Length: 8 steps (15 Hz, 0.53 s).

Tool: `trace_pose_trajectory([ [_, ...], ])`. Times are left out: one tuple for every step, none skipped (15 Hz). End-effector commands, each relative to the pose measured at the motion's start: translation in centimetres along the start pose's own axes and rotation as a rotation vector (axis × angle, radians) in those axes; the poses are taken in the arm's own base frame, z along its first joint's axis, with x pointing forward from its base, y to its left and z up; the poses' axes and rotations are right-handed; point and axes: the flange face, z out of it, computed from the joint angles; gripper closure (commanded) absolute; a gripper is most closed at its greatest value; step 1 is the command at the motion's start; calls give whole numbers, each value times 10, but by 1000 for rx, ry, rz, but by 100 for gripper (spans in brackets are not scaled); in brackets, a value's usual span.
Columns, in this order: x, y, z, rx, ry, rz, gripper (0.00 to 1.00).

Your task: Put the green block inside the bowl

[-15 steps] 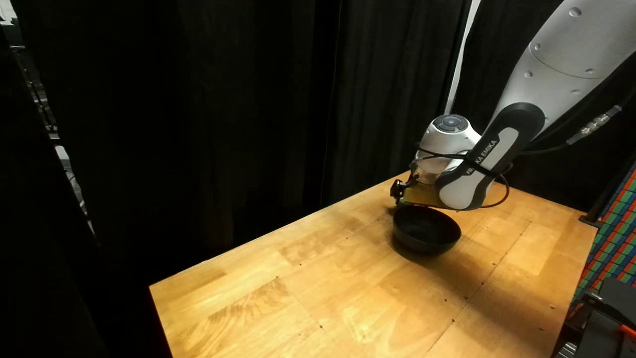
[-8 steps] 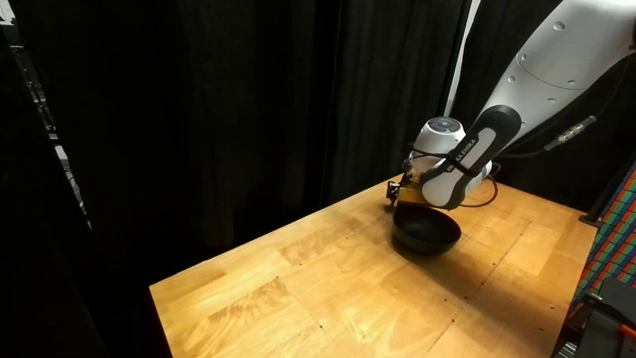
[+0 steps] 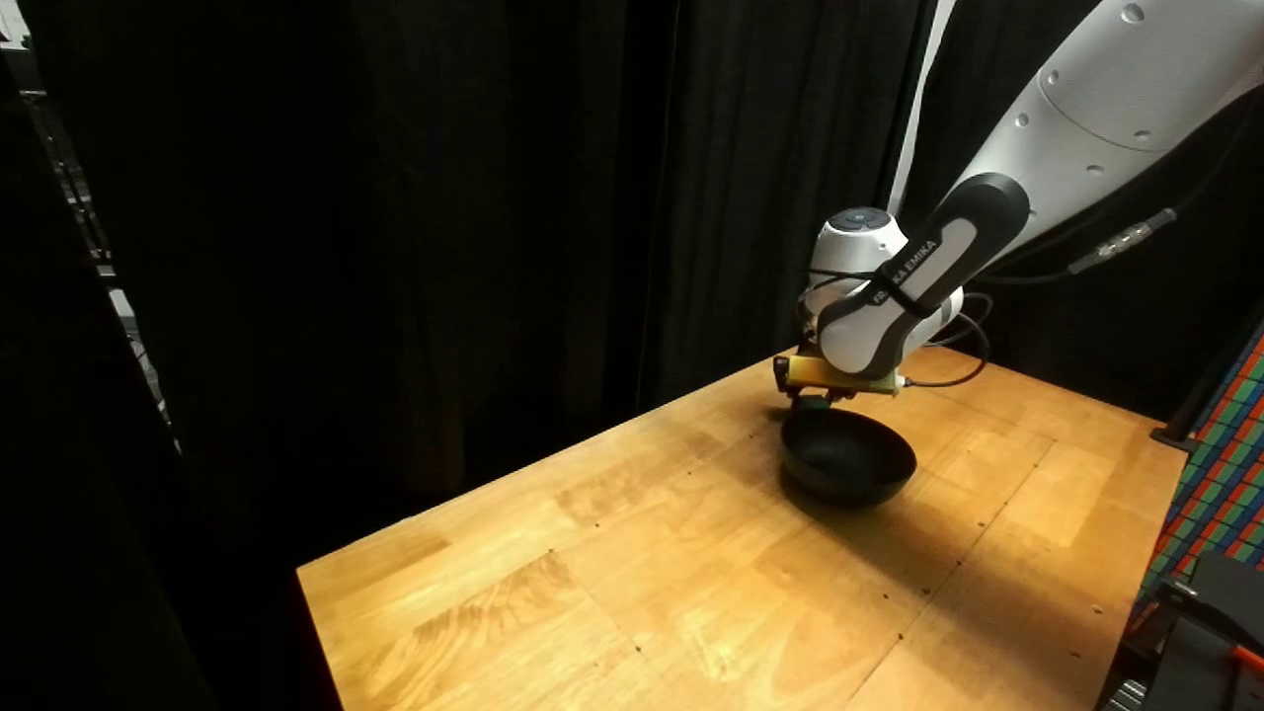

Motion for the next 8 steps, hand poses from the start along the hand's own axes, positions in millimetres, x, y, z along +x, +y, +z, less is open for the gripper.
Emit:
trace_pose_trajectory([
  [27, 1, -41, -34, 20, 36, 75],
  [35, 2, -53, -35, 40, 49, 75],
  [41, 3, -63, -35, 48, 61, 75],
  [43, 4, -73, -25, 19, 71, 75],
  [41, 4, -80, -15, -18, 81, 75],
  [35, 3, -86, 5, -82, 89, 75],
  [26, 1, -87, 23, -143, 95, 75],
  [17, -1, -87, 31, -191, 110, 75],
])
